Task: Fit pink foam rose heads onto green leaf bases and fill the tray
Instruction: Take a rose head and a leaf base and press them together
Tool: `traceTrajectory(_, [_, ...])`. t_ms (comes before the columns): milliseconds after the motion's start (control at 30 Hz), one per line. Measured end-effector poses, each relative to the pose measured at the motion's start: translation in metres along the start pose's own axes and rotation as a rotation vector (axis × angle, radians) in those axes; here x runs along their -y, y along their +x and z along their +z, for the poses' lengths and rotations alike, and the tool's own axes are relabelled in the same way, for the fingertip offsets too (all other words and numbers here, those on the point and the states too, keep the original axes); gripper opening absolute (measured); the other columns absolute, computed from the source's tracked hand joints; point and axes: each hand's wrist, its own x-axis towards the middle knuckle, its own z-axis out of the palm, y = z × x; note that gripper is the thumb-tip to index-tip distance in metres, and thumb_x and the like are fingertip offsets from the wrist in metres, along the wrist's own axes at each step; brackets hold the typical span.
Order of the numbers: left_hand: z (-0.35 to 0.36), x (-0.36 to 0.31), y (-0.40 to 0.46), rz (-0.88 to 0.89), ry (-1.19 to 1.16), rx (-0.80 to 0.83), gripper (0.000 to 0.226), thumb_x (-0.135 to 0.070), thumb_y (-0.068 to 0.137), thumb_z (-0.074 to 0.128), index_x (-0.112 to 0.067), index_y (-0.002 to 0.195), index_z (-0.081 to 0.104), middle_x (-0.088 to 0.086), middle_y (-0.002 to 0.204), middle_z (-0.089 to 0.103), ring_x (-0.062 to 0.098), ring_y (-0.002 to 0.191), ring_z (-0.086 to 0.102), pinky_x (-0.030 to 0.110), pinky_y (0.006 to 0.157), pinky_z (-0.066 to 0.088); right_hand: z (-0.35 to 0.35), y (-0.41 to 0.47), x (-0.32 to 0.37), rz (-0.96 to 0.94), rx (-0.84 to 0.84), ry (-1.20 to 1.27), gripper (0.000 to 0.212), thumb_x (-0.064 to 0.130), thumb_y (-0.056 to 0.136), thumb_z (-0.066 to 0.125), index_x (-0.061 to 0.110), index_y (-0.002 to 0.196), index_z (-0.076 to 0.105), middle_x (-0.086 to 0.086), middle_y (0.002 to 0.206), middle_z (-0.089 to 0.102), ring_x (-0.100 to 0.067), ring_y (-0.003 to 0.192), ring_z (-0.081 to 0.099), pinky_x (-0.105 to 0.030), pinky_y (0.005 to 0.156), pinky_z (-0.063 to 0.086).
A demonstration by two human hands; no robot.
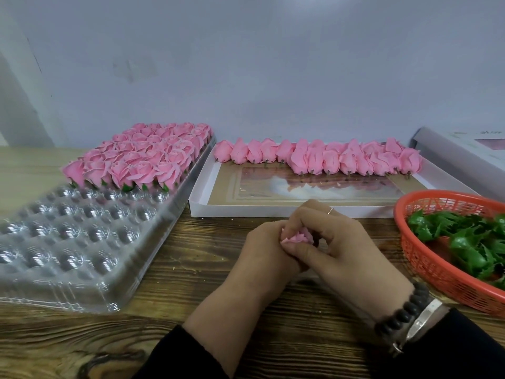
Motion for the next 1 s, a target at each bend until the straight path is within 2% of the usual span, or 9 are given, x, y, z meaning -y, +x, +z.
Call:
traceTrajectory(100, [0.001,-0.001,0.001,0.001,-0.053,0.009,0.019,-0.007,0.083,0.062,-0.024,0.075,0.062,-0.006,0.072,0.063,0.005,0.069,0.059,0.01,0.056,0.046,0.0,-0.002,0.004,0.005,-0.017,0.01,0.006,0.02,0.082,0.064,0.026,0.081,0.063,0.012,0.083,0.057,-0.005,0.082,0.054,-0.013,0.072,0.042])
traceTrajectory(200, [0.001,-0.002,0.002,-0.074,-0.399,-0.104,0.011,-0.016,0.082,0.066,-0.021,0.073,0.066,-0.002,0.06,0.062,0.009,0.054,0.055,0.017,0.045,0.046,0.004,-0.005,0.003,0.051,-0.235,0.148,0.021,0.026,0.083,0.058,0.033,0.103,0.058,0.014,0.09,0.06,0.0,0.08,0.056,-0.01,0.069,0.044])
traceTrajectory(267, [0.001,0.001,0.004,-0.114,-0.611,-0.234,0.014,-0.019,0.076,0.071,-0.016,0.066,0.062,0.002,0.062,0.06,0.007,0.052,0.054,0.016,0.043,0.043,0.005,-0.004,-0.001,0.097,-0.347,0.235,0.027,0.011,0.084,0.058,0.029,0.103,0.053,0.011,0.093,0.059,0.003,0.077,0.055,-0.009,0.071,0.043])
traceTrajectory(367, [0.001,0.0,0.005,-0.101,-0.883,-0.338,0.017,-0.029,0.061,0.071,-0.016,0.071,0.065,0.007,0.074,0.06,0.009,0.063,0.055,0.013,0.049,0.045,0.012,-0.002,-0.004,0.208,-0.283,0.26,0.043,-0.01,0.074,0.063,0.026,0.093,0.049,0.007,0.086,0.058,0.003,0.077,0.054,-0.012,0.076,0.044])
traceTrajectory(533, [0.009,-0.006,0.003,-0.126,-1.079,-0.198,0.018,-0.033,0.062,0.07,-0.018,0.071,0.071,0.002,0.066,0.06,0.011,0.06,0.058,0.025,0.06,0.049,0.028,-0.002,-0.002,0.243,-0.184,0.226,0.043,0.004,0.068,0.073,0.031,0.086,0.046,0.022,0.077,0.06,0.005,0.07,0.057,-0.006,0.064,0.042])
traceTrajectory(667, [0.014,-0.007,0.003,-0.153,-1.176,-0.119,0.024,-0.03,0.065,0.07,-0.012,0.08,0.07,0.002,0.069,0.062,0.012,0.066,0.062,0.022,0.064,0.054,0.028,-0.001,-0.001,0.279,-0.241,0.104,0.035,0.005,0.067,0.07,0.03,0.078,0.049,0.012,0.062,0.054,-0.002,0.062,0.052,-0.012,0.057,0.04])
traceTrajectory(767, [0.011,-0.004,0.005,-0.217,-1.251,-0.054,0.03,-0.033,0.065,0.069,-0.01,0.083,0.072,0.008,0.078,0.069,0.017,0.073,0.068,0.026,0.065,0.056,0.023,0.0,0.002,0.312,-0.208,0.309,0.024,0.006,0.065,0.07,0.022,0.077,0.058,0.01,0.061,0.056,-0.004,0.06,0.052,-0.019,0.06,0.044])
traceTrajectory(900, [0.006,-0.002,0.006,-0.263,-1.275,0.029,0.045,-0.032,0.063,0.074,0.001,0.092,0.07,0.019,0.098,0.066,0.024,0.089,0.066,0.035,0.092,0.049,0.016,-0.001,0.004,0.335,-0.056,0.605,0.025,0.001,0.076,0.067,0.007,0.1,0.064,0.008,0.07,0.066,-0.002,0.071,0.061,-0.015,0.068,0.048])
traceTrajectory(1000, [0.006,-0.002,0.006,-0.254,-1.312,-0.021,0.05,-0.03,0.063,0.072,0.004,0.097,0.061,0.024,0.1,0.062,0.028,0.089,0.066,0.034,0.079,0.057,0.018,-0.001,0.003,0.372,-0.082,0.591,0.033,0.003,0.075,0.069,0.01,0.105,0.059,-0.007,0.081,0.064,-0.013,0.076,0.06,-0.024,0.073,0.05])
